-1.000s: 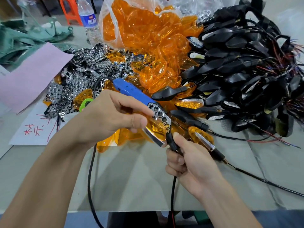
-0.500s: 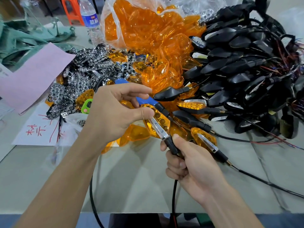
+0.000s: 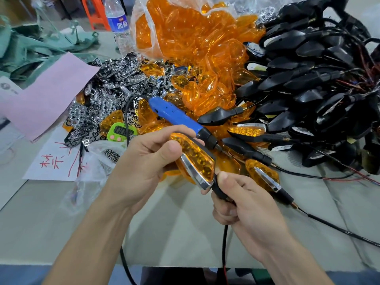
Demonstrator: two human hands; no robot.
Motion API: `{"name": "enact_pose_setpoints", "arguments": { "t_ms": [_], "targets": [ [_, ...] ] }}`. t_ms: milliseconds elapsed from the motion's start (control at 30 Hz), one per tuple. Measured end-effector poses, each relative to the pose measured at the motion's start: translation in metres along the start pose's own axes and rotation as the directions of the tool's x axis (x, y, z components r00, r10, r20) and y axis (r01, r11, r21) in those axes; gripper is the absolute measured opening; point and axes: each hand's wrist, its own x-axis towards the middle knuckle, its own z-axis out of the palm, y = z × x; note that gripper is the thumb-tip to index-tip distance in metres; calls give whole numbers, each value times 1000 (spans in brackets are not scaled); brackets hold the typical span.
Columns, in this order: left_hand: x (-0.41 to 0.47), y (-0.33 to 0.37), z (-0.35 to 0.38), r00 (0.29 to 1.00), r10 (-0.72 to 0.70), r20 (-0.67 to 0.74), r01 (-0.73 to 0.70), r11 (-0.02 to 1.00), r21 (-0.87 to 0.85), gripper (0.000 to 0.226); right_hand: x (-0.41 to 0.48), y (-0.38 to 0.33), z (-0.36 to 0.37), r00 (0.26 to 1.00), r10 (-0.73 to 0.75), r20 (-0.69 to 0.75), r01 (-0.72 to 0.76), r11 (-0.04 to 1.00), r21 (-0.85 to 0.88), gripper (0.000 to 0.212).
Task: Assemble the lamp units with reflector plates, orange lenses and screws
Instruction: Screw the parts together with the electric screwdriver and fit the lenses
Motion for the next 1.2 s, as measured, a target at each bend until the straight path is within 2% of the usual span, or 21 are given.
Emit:
{"name": "enact_pose_setpoints", "arguments": {
  "t_ms": [233,367,500,600,700,800,900,1033,1200],
  "targets": [
    [-1,3,1,994,64,-88,-58,996,64,38,4,-4,6,1000,-4,-24,3,999,-36,44],
    [1,3,0,993,58,-103,-48,995,91,42,1,-7,6,999,15,-30,-19,988,-156,49],
    [2,1,-6,990,-9,-140,13,1000,25,47,0,-12,8,996,-20,85,41,967,-253,33],
    [2,-2,-10,986,-46,-162,42,999,-24,55,0,-12,8,998,-41,54,57,931,-360,28],
    [2,-5,-10,988,-55,-146,47,997,-59,51,1,-14,10,994,-106,17,101,871,-481,44],
    [2,-7,-9,989,-47,-140,39,998,-59,46,1,-21,21,971,-235,38,218,815,-537,56],
    [1,-6,-8,985,-40,-168,33,999,-41,51,6,-24,30,933,-360,12,303,766,-566,54],
    [-2,-3,-5,983,67,-171,-65,998,17,47,13,-21,32,889,-457,-7,374,737,-563,48],
    [-3,-5,-1,971,147,-188,-124,984,129,47,16,-13,30,854,-521,7,468,761,-450,45]
  ]
}}
